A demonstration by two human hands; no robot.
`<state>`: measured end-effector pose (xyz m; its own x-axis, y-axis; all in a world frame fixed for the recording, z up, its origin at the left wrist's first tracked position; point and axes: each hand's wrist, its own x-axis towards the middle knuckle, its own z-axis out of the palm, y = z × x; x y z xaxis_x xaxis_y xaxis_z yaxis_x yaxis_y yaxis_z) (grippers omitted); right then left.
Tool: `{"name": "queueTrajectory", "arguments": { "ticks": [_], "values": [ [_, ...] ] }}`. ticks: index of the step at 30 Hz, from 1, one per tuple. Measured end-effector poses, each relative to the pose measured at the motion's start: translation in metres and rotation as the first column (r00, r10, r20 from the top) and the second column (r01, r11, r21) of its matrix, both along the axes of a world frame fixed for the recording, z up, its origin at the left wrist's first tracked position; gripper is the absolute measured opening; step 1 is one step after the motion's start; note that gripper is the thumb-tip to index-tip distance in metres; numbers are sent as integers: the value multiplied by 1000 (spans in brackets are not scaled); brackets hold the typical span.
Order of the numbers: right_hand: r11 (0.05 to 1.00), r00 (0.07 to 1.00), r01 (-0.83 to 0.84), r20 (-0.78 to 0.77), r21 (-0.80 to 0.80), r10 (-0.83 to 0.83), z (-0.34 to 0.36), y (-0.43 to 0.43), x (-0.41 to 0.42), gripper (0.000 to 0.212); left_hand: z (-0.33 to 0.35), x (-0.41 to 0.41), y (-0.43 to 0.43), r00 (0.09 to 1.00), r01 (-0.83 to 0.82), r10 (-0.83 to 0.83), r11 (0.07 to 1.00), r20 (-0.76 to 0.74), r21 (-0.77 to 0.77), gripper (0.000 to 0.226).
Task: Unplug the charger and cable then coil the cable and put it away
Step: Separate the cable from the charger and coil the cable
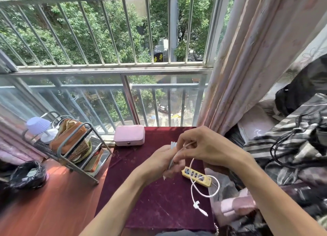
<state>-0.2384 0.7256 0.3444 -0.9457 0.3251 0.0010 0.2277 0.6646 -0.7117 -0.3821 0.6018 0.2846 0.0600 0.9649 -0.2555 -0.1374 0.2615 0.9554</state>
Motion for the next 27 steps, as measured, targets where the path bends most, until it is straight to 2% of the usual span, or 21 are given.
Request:
{"name": "queueTrajectory", "arguments": {
  "ticks": [3,4,6,10,14,19,23,27],
  "values": [
    [991,1000,13,-21,-132,-15,-4,11,0,16,-2,3,0,982,59,-45,996,183,-71,94],
    [984,999,22,-24,-178,-27,-6,13,0,15,-1,4,-1,967,80,-59,994,246,-75,96],
    [968,997,40,-53,-249,-54,-13,16,0,15,3,6,-1,945,96,-73,994,318,-58,86],
    [938,989,34,-123,-345,-81,-29,22,-2,15,12,11,-1,943,103,-85,994,322,-39,79],
    [881,961,21,-233,-473,-148,-51,23,-3,3,14,13,0,881,80,-53,996,470,-38,67],
    [776,899,5,-336,-631,-280,-72,15,-5,36,18,10,0,830,119,-90,993,551,-17,50],
    [740,875,15,-349,-673,-335,-83,8,-8,41,22,11,-1,822,90,-72,996,565,-5,38],
    [684,830,85,-328,-725,-451,-92,-3,-11,48,23,12,-1,728,74,-76,997,682,32,35]
  ]
}}
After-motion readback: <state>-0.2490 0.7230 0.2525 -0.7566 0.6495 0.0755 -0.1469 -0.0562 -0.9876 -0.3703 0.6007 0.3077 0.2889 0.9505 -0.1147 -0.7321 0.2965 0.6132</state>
